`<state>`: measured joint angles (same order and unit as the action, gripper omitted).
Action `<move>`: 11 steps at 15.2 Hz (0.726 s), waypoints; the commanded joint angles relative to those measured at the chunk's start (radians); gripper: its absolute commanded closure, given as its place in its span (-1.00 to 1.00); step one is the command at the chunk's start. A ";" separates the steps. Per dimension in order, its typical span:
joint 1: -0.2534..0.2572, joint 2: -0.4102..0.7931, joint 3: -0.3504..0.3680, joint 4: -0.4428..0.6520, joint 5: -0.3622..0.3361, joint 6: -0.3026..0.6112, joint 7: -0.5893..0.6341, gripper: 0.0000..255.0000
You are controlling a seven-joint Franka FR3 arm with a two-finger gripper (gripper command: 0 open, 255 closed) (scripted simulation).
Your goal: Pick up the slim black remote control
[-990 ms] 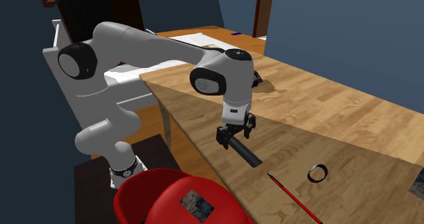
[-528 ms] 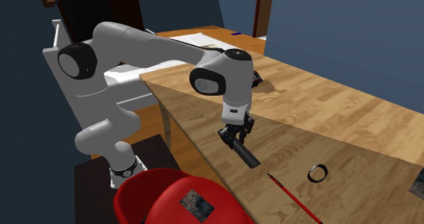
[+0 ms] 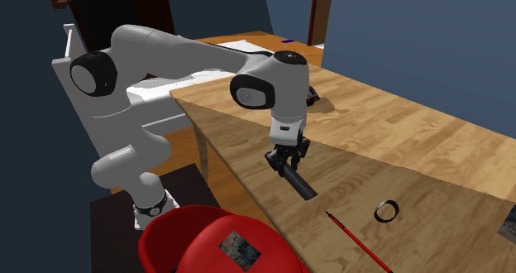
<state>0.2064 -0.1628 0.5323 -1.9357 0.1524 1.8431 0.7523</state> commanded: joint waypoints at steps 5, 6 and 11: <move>-0.003 0.008 -0.002 0.089 -0.007 -0.082 0.009 1.00; -0.003 0.009 -0.002 0.104 -0.008 -0.095 0.010 1.00; -0.005 0.018 -0.003 0.168 -0.014 -0.152 0.017 1.00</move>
<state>0.2021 -0.1491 0.5286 -1.7793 0.1411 1.6994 0.7678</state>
